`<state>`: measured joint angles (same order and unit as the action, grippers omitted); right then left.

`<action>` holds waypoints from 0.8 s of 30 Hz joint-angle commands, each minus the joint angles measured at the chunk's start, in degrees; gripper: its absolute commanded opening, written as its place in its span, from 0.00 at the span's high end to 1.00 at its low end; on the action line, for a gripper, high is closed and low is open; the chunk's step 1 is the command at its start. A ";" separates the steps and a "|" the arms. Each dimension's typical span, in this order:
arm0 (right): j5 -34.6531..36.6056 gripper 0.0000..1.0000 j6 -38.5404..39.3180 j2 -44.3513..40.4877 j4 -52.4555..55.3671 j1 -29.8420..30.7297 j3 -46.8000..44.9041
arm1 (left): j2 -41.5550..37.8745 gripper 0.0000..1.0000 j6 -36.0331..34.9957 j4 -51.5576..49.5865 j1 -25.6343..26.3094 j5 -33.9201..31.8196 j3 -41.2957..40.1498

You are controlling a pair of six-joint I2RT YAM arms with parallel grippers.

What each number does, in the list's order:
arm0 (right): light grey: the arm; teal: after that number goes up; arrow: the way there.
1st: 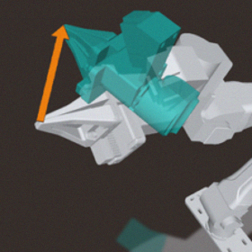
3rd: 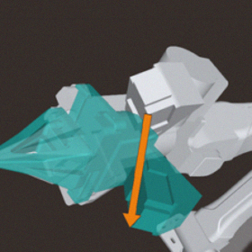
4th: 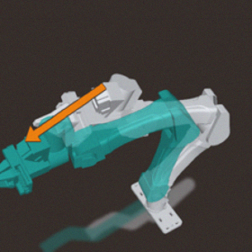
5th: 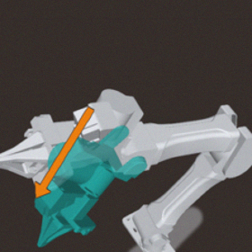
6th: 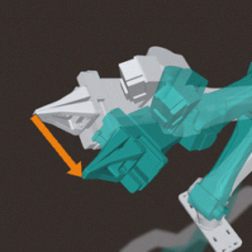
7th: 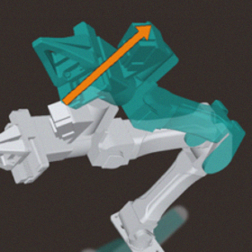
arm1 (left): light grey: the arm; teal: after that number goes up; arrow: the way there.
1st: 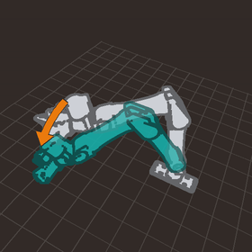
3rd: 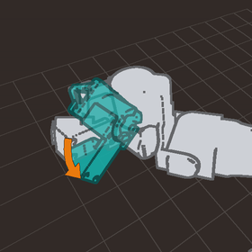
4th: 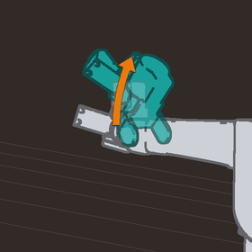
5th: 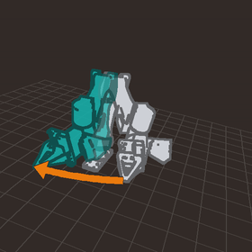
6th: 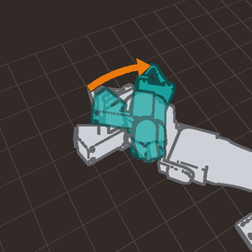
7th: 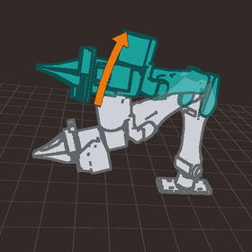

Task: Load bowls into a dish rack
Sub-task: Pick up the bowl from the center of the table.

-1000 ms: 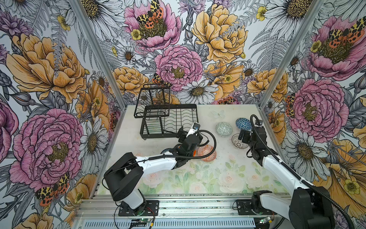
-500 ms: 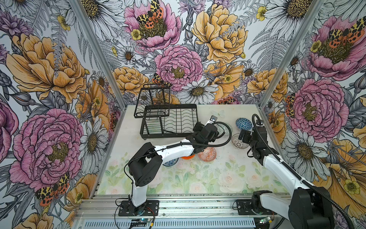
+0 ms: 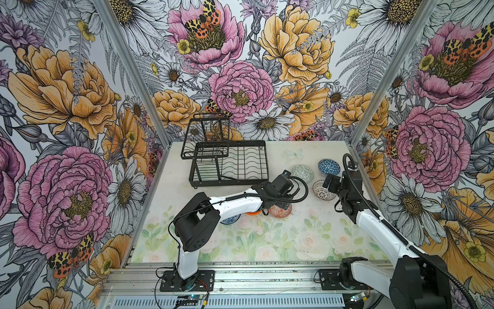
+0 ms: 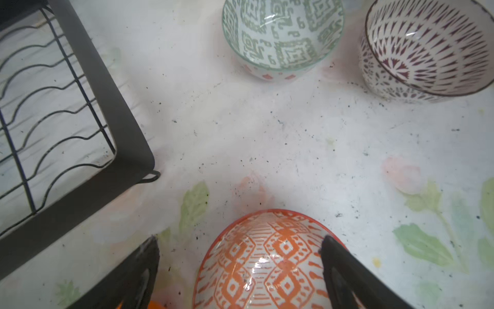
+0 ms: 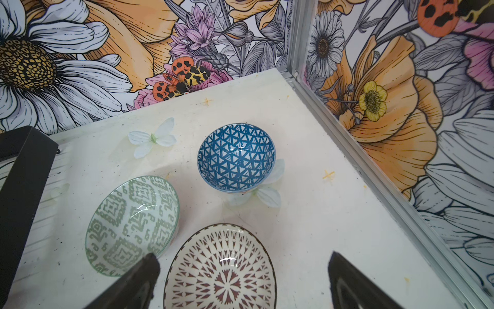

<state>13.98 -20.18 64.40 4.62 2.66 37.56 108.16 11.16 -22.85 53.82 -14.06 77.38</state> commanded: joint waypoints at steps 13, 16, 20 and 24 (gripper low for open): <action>-0.95 0.00 -1.07 -3.87 0.38 -0.27 -0.96 | 2.93 0.31 2.42 -6.03 -3.57 10.71 -0.61; -1.13 0.00 -1.17 -3.83 0.39 -0.28 -1.13 | 3.37 0.35 2.58 -6.22 -4.00 11.34 -0.51; -1.43 0.01 -1.02 -3.89 0.39 -0.28 -0.93 | 3.95 0.45 2.95 -6.16 -4.73 12.61 -0.58; -2.00 0.00 -1.10 -3.76 0.39 -0.24 -0.93 | 4.07 0.56 3.13 -6.07 -4.89 12.83 -0.34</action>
<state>12.93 -20.60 61.54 4.97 2.66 36.99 111.18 13.61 -27.88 49.32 -2.76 76.25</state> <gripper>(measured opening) 0.995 0.463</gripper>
